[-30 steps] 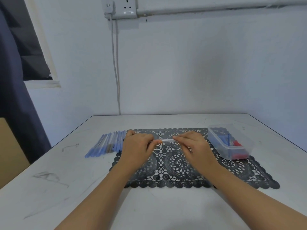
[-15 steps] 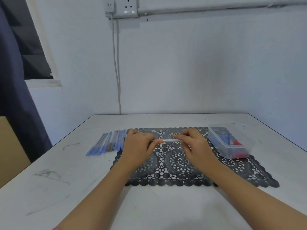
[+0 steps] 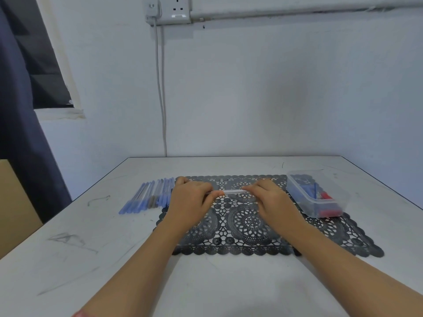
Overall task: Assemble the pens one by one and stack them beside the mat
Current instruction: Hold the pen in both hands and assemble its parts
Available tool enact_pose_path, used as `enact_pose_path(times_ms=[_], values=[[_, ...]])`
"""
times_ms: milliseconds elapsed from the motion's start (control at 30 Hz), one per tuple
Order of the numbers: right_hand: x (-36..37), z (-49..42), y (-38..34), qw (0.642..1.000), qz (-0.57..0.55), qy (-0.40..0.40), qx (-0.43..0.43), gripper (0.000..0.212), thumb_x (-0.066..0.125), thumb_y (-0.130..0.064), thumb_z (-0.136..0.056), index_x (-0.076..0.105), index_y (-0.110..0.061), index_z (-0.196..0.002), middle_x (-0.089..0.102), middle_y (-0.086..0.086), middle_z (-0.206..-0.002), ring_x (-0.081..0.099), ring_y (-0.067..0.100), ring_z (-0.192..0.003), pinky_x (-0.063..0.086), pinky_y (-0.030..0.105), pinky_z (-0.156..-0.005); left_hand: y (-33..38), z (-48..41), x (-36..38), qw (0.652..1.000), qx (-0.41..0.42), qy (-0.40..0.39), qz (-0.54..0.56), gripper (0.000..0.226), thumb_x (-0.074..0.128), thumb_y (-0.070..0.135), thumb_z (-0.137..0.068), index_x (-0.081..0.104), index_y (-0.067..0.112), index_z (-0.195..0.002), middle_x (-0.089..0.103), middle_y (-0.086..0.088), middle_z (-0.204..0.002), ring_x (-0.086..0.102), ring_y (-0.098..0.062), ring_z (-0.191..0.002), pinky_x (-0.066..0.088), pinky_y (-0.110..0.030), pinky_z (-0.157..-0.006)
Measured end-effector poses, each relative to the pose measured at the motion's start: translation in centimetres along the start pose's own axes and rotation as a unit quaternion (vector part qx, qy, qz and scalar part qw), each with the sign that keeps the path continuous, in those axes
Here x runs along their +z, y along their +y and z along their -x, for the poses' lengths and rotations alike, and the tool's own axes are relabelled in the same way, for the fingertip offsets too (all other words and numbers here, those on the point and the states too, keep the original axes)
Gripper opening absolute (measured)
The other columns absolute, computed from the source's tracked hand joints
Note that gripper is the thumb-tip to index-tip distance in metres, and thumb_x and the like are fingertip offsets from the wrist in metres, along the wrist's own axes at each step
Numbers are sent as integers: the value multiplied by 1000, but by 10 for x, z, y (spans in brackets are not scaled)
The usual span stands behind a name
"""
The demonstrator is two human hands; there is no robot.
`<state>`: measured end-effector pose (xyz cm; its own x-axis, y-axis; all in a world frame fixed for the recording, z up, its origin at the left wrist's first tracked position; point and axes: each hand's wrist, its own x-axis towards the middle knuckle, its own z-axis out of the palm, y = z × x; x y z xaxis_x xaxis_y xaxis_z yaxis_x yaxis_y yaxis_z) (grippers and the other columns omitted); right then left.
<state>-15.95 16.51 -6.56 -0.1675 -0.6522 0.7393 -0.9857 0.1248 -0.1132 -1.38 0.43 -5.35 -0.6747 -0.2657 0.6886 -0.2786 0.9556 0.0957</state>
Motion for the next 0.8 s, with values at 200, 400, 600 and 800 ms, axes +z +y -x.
enact_pose_path(times_ms=[200,400,600,800], values=[[-4,-3,0,999,-3,-32,-14,26,65,5,-76,68,-5,-99,65,5,-80,60,17,-68,49,24,-57,-2,0,1,1000,5,5,1,58,22,65,-85,60,25,-68,52,10,-54,47,-9,-53,22,-27,-74],[-9,-2,4,997,-36,-73,-8,34,41,-30,-92,68,-11,-102,66,-4,-83,56,7,-65,44,14,-57,-4,1,3,1000,21,-8,-2,55,25,63,-86,60,24,-69,51,10,-54,44,-7,-53,22,-27,-73],[-17,-4,-2,997,-62,-37,-10,38,41,-32,-89,71,-12,-100,59,-17,-74,47,-2,-58,28,2,-54,-4,2,4,999,17,-5,31,55,26,64,-86,61,25,-70,52,10,-55,45,-6,-54,21,-27,-73],[-17,-1,3,997,-74,-23,7,31,50,-36,-89,71,-20,-104,70,-8,-75,50,-3,-55,42,16,-53,-5,2,4,999,13,-6,44,55,26,65,-86,60,24,-69,52,9,-54,46,-6,-54,24,-27,-74]])
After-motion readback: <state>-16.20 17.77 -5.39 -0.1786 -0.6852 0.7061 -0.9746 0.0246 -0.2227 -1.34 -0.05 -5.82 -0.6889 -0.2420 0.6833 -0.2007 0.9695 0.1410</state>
